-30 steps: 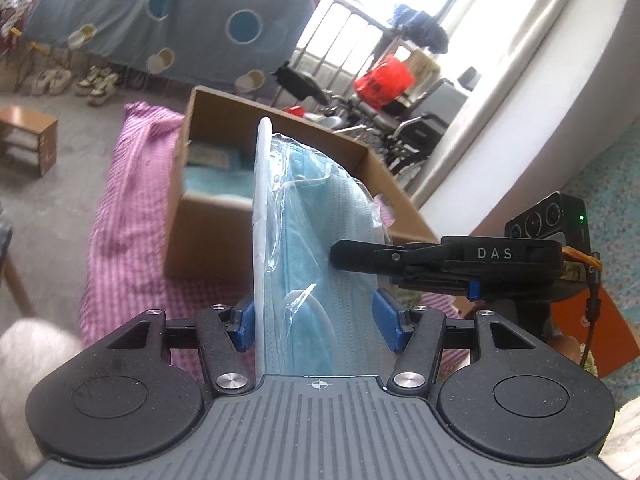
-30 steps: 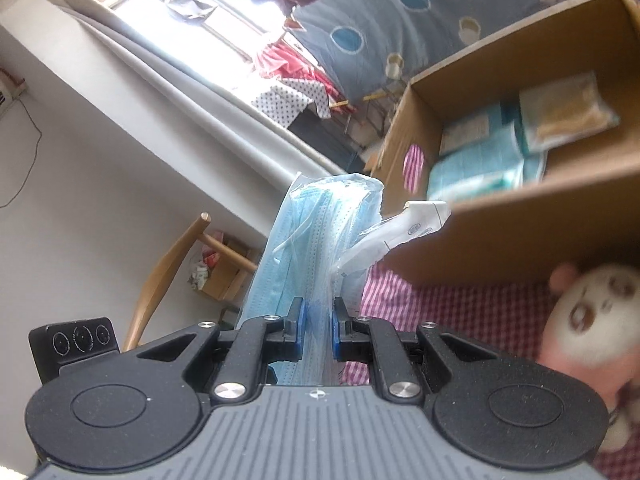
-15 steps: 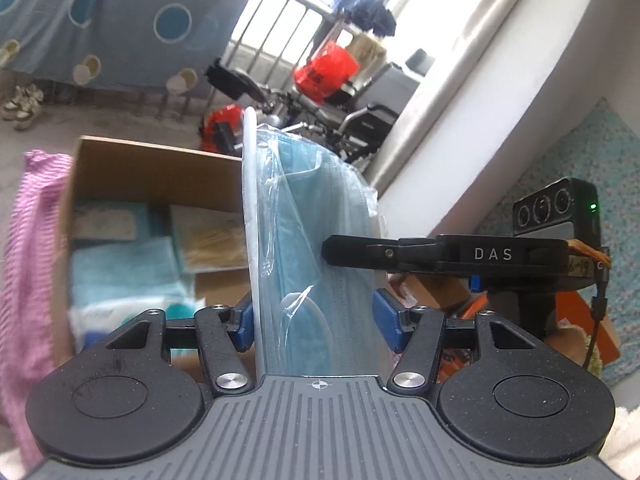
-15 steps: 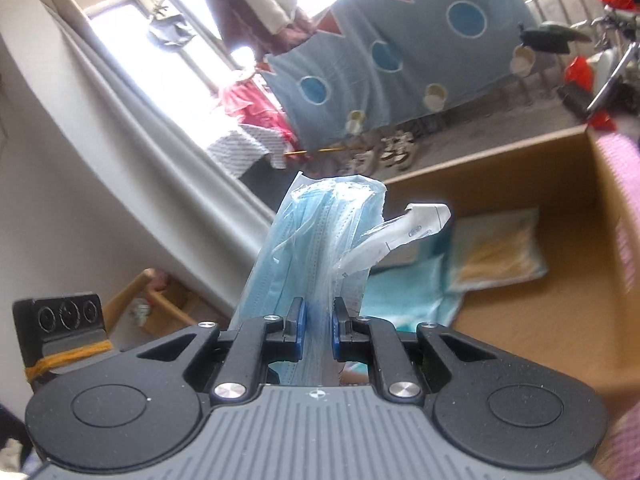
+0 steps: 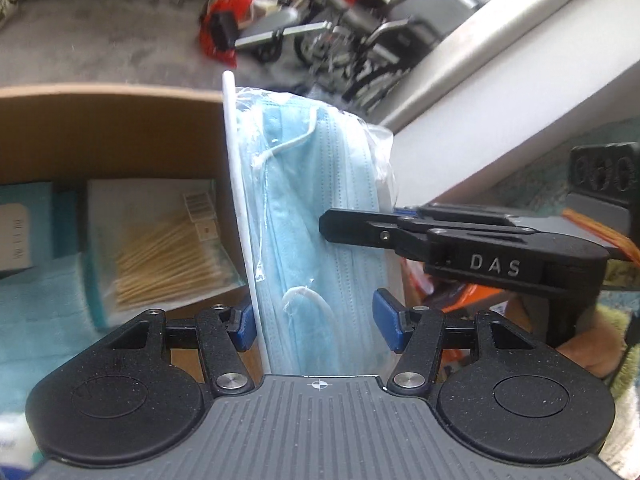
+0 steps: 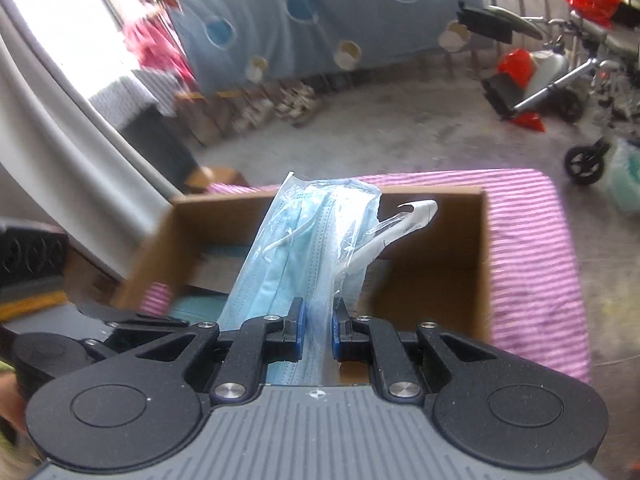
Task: Organize soft objects
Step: 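Carry the blue face-mask bag over the box and lower it inside, then open the right gripper to release the mask bag and withdraw, then move the right gripper down to the pink-and-white plush toy, then grasp the plush toy by its body with the right gripper and lift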
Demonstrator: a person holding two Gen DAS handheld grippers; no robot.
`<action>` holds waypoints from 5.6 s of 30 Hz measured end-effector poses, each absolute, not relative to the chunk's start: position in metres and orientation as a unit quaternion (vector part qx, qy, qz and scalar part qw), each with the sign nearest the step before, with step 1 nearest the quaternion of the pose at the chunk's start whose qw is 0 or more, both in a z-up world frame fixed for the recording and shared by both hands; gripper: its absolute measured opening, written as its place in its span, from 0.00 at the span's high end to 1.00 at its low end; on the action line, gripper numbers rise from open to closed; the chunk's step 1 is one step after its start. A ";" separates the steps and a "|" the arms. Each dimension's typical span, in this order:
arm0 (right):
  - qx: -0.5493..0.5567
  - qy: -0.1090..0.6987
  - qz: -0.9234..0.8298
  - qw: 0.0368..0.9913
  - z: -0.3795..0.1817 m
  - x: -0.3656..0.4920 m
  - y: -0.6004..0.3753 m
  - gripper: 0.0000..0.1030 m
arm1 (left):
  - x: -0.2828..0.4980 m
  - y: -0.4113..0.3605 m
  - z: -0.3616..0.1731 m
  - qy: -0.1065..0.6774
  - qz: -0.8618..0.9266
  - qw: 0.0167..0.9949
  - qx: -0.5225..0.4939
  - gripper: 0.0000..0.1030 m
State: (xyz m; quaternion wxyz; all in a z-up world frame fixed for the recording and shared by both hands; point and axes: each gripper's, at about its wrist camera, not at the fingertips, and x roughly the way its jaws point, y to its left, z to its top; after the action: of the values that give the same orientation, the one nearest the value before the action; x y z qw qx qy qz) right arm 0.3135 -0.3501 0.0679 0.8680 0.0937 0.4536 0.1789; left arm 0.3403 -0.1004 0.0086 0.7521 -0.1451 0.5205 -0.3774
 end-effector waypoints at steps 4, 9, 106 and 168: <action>0.043 0.470 0.157 0.867 0.053 0.328 -0.346 0.86 | 0.361 -0.123 -0.013 0.555 -0.367 0.733 -0.140 0.44; -0.013 0.484 0.130 0.865 0.048 0.340 -0.341 0.84 | 0.376 -0.141 -0.031 0.582 -0.357 0.719 -0.129 0.43; 0.176 0.396 0.291 0.853 0.087 0.117 -0.346 0.38 | 0.115 0.048 0.023 0.417 -0.263 0.854 -0.167 0.00; 0.366 0.494 0.238 0.752 -0.072 0.104 -0.269 0.35 | 0.119 0.023 -0.060 0.492 -0.284 0.811 -0.138 0.00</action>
State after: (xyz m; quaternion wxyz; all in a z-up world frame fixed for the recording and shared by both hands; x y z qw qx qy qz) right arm 0.1037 -0.2694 -0.0718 0.7520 0.3657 0.4939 0.2383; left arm 0.1189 0.0229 -0.0600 0.8112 -0.1378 0.4925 -0.2836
